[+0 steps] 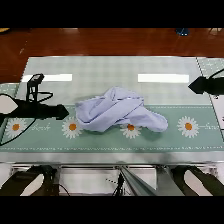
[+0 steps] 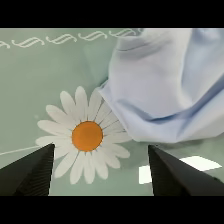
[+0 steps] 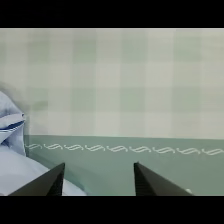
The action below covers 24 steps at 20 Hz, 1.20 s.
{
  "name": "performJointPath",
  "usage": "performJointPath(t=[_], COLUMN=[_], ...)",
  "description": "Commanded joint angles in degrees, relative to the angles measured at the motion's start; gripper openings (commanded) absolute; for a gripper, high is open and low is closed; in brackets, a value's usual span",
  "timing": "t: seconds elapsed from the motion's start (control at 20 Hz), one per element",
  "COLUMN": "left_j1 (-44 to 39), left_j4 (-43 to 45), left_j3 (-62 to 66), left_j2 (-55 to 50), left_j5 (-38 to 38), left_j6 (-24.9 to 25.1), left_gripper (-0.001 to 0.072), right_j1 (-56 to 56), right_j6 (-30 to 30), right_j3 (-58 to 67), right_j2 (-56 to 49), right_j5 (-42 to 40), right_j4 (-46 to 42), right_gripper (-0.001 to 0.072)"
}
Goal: Fold the shirts.
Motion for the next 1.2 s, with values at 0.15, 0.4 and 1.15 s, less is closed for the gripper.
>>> performJointPath(t=[0.15, 0.4, 1.15], left_j1=[4.5, 2.6, 3.0], left_j4=[-19.7, -34.1, -35.1], left_j3=[-2.1, -1.9, -0.7], left_j2=[-13.1, -24.0, -19.9], left_j5=[7.0, 10.2, 6.3], left_j6=[16.5, 26.7, 28.5], left_gripper=[0.0711, 0.0711, 0.0026], right_j1=[-9.0, -9.0, -8.9], right_j6=[-7.9, -7.9, -8.0], right_j3=[-12.1, -14.5, -31.9], right_j2=[0.2, 0.2, 0.2], right_j5=[0.1, 2.8, 0.6], right_j4=[18.2, 19.3, 20.0], right_gripper=[0.0500, 0.0499, 0.0587])
